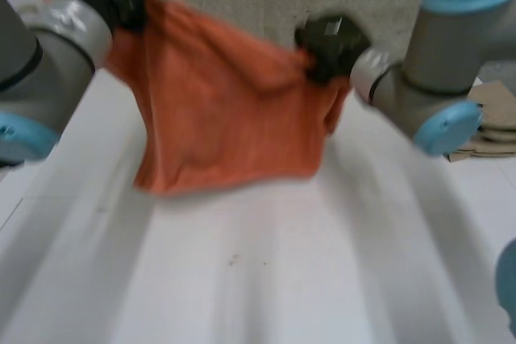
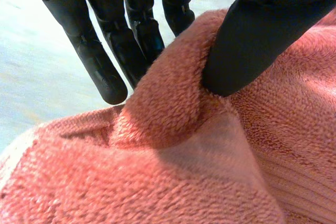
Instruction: Fold the laundry.
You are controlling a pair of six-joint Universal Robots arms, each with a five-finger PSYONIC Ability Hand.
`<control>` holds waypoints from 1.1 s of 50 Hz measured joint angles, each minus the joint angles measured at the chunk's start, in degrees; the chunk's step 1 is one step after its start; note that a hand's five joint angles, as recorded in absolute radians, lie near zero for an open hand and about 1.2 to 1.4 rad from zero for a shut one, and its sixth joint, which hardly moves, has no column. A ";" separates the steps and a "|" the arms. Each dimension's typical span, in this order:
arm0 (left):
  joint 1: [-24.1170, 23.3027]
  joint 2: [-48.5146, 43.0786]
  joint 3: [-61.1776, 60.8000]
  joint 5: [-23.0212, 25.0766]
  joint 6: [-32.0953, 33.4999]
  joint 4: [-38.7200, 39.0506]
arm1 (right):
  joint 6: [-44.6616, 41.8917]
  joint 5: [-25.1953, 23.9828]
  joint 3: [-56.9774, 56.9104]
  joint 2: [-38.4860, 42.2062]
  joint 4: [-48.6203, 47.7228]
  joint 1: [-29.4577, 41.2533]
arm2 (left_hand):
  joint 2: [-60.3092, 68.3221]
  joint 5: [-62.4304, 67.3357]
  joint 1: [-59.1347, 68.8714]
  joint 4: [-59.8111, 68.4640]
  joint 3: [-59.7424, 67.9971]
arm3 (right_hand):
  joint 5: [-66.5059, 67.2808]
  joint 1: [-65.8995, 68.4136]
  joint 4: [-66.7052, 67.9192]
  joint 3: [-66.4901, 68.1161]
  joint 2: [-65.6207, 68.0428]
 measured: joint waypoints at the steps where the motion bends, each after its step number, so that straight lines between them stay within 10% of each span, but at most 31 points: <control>1: -0.01 -0.21 0.79 -0.63 0.09 0.85 | 0.10 0.48 -0.66 -0.53 -0.32 -0.01 | 0.02 0.00 0.00 0.00 0.01 | 0.00 0.00 0.06 0.61 0.00; 10: -1.48 -0.60 0.33 -6.29 -0.77 11.36 | 0.09 2.86 5.05 -11.73 -3.68 0.02 | 0.07 0.00 0.00 0.00 0.02 | 0.84 0.00 0.07 1.57 0.00; 27: -3.35 4.59 -38.66 -5.59 -1.29 12.42 | -10.05 2.98 35.29 -14.83 4.77 0.16 | -15.34 -10.31 -12.30 -15.50 -14.63 | 1.03 0.00 0.07 1.65 0.00; 36: -5.59 1.63 -43.92 -5.76 -1.36 11.14 | -8.95 4.60 38.50 -9.78 2.80 -0.01 | -49.43 -45.15 -45.23 -49.98 -48.60 | -34.01 -27.74 -38.23 -36.70 -37.23; 55: 2.80 13.48 -47.09 2.53 -7.98 -2.07 | -5.10 3.82 51.92 -25.01 -0.37 -4.80 | -48.65 -43.66 -44.29 -48.92 -48.46 | -49.76 -41.15 -53.89 -53.09 -53.25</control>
